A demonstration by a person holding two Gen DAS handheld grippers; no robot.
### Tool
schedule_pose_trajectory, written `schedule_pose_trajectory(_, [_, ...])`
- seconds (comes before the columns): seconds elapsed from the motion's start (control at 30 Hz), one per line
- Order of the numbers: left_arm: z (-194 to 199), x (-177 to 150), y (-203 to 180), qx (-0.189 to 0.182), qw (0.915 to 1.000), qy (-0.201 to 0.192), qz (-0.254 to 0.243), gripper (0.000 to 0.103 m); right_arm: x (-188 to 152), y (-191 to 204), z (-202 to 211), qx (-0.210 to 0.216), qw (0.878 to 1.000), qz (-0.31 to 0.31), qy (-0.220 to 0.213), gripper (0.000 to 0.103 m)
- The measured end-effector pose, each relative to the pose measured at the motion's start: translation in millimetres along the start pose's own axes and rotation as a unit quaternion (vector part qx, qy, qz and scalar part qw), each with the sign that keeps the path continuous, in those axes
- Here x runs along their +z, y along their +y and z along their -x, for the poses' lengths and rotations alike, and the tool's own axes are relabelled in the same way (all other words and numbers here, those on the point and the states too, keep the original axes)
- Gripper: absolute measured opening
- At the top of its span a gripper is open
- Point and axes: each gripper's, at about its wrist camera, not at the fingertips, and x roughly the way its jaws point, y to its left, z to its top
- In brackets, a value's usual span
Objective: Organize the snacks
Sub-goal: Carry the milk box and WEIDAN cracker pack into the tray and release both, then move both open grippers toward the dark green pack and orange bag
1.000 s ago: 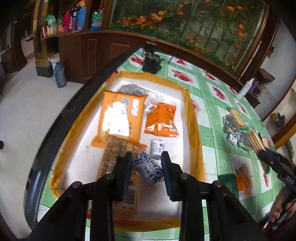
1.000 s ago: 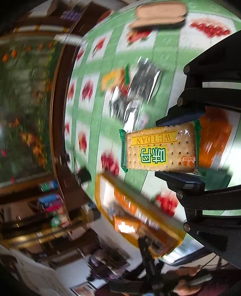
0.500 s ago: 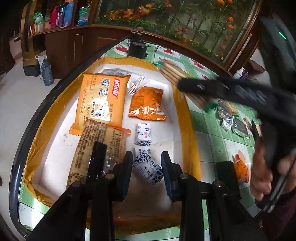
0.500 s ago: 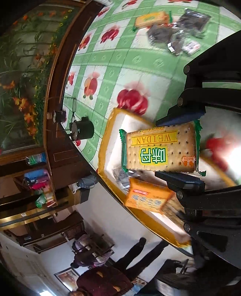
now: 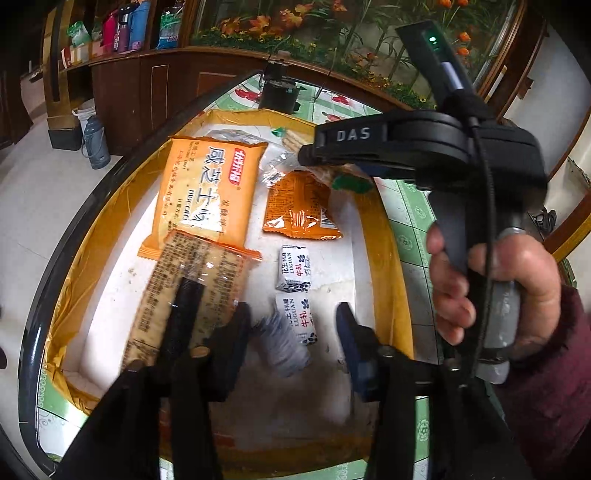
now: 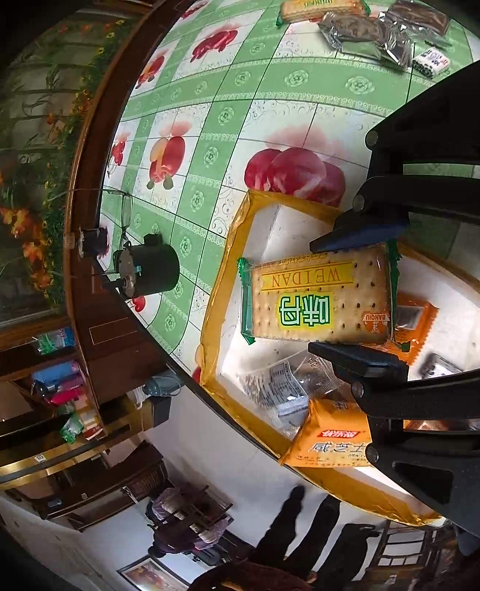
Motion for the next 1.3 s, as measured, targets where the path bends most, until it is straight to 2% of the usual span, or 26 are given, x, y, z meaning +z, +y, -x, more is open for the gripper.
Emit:
schedule_pose_trajectory(0.17, [11,-2,-3,-0.008,0.9999,-0.012,0.001,0.074,-1,-5,1,0.023,1.000,-0.013,-0.007,0.052])
schedule_pose_trajectory(0.3, [22,-3,-1,0.003,0.9997,-0.023,0.002,0.075,-3,-6,15,0.025,0.999,-0.016,-0.022,0.052])
schedule_pose_trajectory(0.37, [28,-3,1,0.008,0.9995,-0.029,0.009,0.075,-7,-6,26,0.014,0.999,-0.015,-0.030,0.052])
schedule_pose_trajectory(0.47, [40,-6,2,0.021,0.9988,-0.042,0.014,0.075,-18,-8,52,-0.028,0.998,-0.011,-0.055,0.052])
schedule_pose_trajectory(0.53, [52,-9,0,0.040,0.9973,-0.060,0.011,0.075,-26,-11,71,-0.071,0.994,-0.011,-0.077,0.052])
schedule_pose_trajectory(0.6, [61,-12,-1,0.057,0.9955,-0.075,0.009,0.075,-38,-15,94,-0.128,0.987,-0.016,-0.099,0.054])
schedule_pose_trajectory(0.67, [68,-14,-4,0.069,0.9938,-0.088,0.007,0.075,-47,-21,113,-0.166,0.979,-0.026,-0.115,0.056])
schedule_pose_trajectory(0.8, [78,-19,-11,0.067,0.9932,-0.095,0.005,0.076,-71,-34,157,-0.213,0.963,-0.060,-0.154,0.060])
schedule_pose_trajectory(0.9, [81,-24,-20,0.067,0.9931,-0.096,-0.004,0.076,-93,-43,190,-0.256,0.945,-0.075,-0.188,0.063])
schedule_pose_trajectory(0.97, [80,-27,-28,0.064,0.9936,-0.092,-0.011,0.076,-108,-49,208,-0.279,0.935,-0.082,-0.203,0.068])
schedule_pose_trajectory(1.07, [80,-30,-41,0.060,0.9944,-0.085,-0.019,0.076,-127,-57,225,-0.304,0.924,-0.094,-0.213,0.068])
schedule_pose_trajectory(1.3, [73,-38,-73,0.063,0.9941,-0.071,-0.052,0.076,-158,-81,246,-0.330,0.914,-0.120,-0.205,0.068])
